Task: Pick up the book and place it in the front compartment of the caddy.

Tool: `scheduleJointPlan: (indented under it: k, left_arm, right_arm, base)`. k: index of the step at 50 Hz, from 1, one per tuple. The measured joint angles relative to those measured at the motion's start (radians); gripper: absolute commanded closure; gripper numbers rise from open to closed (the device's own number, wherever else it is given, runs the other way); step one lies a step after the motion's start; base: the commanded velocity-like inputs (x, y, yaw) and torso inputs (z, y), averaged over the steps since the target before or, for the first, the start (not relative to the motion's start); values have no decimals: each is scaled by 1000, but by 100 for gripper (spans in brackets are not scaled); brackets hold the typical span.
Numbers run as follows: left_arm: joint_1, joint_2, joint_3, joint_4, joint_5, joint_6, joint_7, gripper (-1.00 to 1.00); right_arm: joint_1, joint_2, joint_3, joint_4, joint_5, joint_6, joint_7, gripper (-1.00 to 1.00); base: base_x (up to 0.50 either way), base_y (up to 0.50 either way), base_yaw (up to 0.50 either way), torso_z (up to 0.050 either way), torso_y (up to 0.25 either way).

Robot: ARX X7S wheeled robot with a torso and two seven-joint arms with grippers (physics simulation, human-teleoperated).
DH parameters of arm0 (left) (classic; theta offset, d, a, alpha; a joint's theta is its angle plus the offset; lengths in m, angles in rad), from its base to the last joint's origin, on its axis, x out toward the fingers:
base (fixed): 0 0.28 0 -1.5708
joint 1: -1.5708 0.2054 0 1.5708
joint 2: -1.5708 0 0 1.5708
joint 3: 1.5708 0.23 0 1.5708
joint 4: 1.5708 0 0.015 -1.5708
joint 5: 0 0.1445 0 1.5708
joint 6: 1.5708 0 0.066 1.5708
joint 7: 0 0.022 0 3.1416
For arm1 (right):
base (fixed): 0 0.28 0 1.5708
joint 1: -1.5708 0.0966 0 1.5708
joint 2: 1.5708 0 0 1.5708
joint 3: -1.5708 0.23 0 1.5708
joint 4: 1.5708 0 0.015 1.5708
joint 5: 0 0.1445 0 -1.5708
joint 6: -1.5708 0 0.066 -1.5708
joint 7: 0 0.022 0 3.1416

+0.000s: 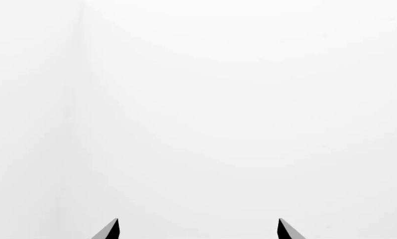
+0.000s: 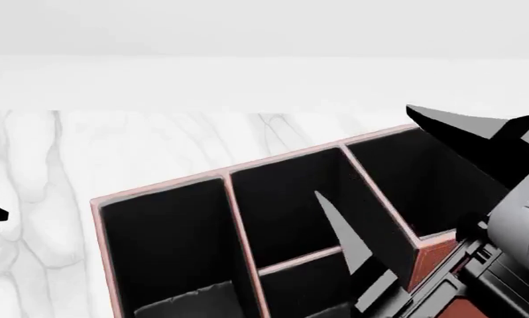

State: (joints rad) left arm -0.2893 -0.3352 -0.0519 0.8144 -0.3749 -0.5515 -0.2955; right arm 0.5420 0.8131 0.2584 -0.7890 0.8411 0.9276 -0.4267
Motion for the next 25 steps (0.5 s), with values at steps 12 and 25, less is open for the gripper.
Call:
scheduleJointPlan:
  k: [12, 25]
  left_arm:
    - [0, -5, 2, 0, -5, 1, -7, -100]
    - [0, -8, 6, 1, -11, 0, -14, -100]
  right_arm:
    - [-88, 102, 60, -15, 107, 43, -123, -100]
    - [-197, 198, 202, -70, 258, 122, -200, -100]
  base:
    - [0, 0, 0, 0, 0]
    - [0, 0, 0, 0, 0]
